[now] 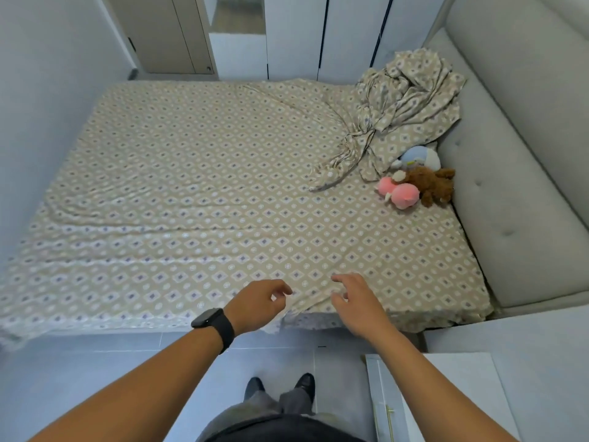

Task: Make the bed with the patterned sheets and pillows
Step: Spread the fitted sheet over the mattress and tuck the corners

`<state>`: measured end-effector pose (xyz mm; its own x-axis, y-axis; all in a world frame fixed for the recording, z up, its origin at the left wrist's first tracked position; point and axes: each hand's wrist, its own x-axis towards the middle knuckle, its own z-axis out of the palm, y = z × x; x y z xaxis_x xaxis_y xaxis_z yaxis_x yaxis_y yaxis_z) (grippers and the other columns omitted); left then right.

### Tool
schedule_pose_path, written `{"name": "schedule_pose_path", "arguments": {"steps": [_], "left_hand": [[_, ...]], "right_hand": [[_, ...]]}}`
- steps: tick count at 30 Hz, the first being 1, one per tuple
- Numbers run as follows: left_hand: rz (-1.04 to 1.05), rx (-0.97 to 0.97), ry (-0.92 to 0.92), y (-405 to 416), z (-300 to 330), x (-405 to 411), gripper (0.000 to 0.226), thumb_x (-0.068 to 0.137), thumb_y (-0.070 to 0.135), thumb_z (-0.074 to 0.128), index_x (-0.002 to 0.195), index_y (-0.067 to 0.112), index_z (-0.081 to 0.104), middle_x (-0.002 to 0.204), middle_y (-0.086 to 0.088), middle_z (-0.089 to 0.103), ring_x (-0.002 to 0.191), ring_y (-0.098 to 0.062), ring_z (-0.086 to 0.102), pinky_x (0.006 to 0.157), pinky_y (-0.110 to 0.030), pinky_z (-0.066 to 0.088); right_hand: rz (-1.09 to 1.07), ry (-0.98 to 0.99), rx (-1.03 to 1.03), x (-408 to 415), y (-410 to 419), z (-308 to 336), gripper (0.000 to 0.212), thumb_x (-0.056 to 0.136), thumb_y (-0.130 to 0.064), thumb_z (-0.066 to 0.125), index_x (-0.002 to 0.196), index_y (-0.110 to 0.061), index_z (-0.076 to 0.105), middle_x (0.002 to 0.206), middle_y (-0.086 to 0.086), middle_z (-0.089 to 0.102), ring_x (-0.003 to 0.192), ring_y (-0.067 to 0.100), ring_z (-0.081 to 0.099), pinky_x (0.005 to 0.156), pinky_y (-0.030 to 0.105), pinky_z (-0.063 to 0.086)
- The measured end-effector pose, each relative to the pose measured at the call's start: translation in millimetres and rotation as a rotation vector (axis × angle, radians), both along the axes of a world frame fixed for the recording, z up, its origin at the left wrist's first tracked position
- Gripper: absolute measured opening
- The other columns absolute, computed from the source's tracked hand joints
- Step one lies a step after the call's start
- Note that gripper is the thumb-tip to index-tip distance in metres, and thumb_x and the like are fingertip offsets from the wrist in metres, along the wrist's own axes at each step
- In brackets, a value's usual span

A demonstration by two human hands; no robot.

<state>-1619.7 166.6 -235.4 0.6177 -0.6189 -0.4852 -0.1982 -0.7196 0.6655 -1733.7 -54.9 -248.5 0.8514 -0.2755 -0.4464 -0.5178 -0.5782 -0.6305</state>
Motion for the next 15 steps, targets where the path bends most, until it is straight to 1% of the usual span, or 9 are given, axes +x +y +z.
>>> {"name": "schedule_pose_path", "arguments": {"steps": [1, 3, 5, 7, 8, 10, 13, 15], "left_hand": [[-0.002, 0.002, -0.006, 3, -1, -3, 0.028, 0.102, 0.025, 0.049, 0.124, 0.027, 0.066, 0.115, 0.016, 0.064, 0.097, -0.005, 0.059, 0.085, -0.018, 0.042], [-0.040, 0.025, -0.012, 5, -3, -7, 0.029, 0.101, 0.024, 0.049, 0.123, 0.026, 0.067, 0.118, 0.014, 0.065, 0.098, -0.006, 0.058, 0.089, -0.021, 0.045], [-0.084, 0.044, -0.016, 2, -17, -12, 0.029, 0.100, 0.025, 0.049, 0.123, 0.027, 0.066, 0.120, 0.013, 0.066, 0.099, -0.008, 0.059, 0.092, -0.026, 0.048], [-0.109, 0.064, -0.024, -8, -35, -18, 0.028, 0.100, 0.027, 0.049, 0.121, 0.028, 0.066, 0.120, 0.012, 0.067, 0.101, -0.011, 0.061, 0.093, -0.031, 0.050], [-0.120, 0.075, -0.020, -14, -43, -23, 0.028, 0.099, 0.026, 0.049, 0.120, 0.028, 0.067, 0.121, 0.011, 0.067, 0.102, -0.013, 0.062, 0.093, -0.034, 0.051], [-0.123, 0.105, 0.000, -31, -59, -32, 0.028, 0.097, 0.024, 0.048, 0.118, 0.028, 0.067, 0.120, 0.008, 0.068, 0.104, -0.016, 0.063, 0.093, -0.038, 0.052], [-0.144, 0.161, 0.008, -64, -86, -40, 0.027, 0.095, 0.026, 0.048, 0.115, 0.029, 0.066, 0.116, 0.008, 0.068, 0.102, -0.019, 0.063, 0.089, -0.038, 0.053], [-0.140, 0.207, 0.016, -92, -107, -42, 0.025, 0.095, 0.029, 0.047, 0.112, 0.030, 0.065, 0.112, 0.007, 0.068, 0.101, -0.020, 0.063, 0.089, -0.039, 0.053]], "right_hand": [[0.044, 0.018, -0.009, -3, 4, -2, 0.043, 0.105, -0.033, 0.049, 0.147, -0.029, 0.044, 0.151, -0.011, 0.035, 0.109, 0.008, 0.052, 0.101, 0.032, 0.045], [0.091, 0.081, -0.031, -7, 7, -6, 0.042, 0.105, -0.035, 0.049, 0.146, -0.030, 0.044, 0.150, -0.011, 0.037, 0.109, 0.008, 0.050, 0.101, 0.033, 0.046], [0.098, 0.122, -0.053, -14, 2, -16, 0.041, 0.104, -0.036, 0.049, 0.145, -0.030, 0.047, 0.148, -0.009, 0.040, 0.114, 0.011, 0.052, 0.103, 0.034, 0.045], [0.122, 0.167, -0.118, -21, -9, -28, 0.039, 0.104, -0.035, 0.048, 0.143, -0.027, 0.050, 0.145, -0.006, 0.045, 0.123, 0.017, 0.052, 0.102, 0.036, 0.045], [0.130, 0.195, -0.149, -27, -16, -34, 0.037, 0.104, -0.035, 0.048, 0.140, -0.026, 0.052, 0.142, -0.005, 0.049, 0.123, 0.018, 0.053, 0.100, 0.037, 0.046], [0.122, 0.238, -0.186, -38, -34, -47, 0.031, 0.103, -0.033, 0.049, 0.132, -0.024, 0.057, 0.132, -0.003, 0.056, 0.113, 0.019, 0.057, 0.094, 0.038, 0.049], [0.104, 0.283, -0.239, -48, -68, -75, 0.024, 0.100, -0.032, 0.052, 0.119, -0.027, 0.065, 0.117, -0.006, 0.064, 0.096, 0.015, 0.059, 0.084, 0.037, 0.053], [0.136, 0.330, -0.261, -50, -97, -99, 0.020, 0.099, -0.033, 0.053, 0.113, -0.029, 0.067, 0.111, -0.007, 0.067, 0.091, 0.014, 0.059, 0.080, 0.035, 0.052]]}}
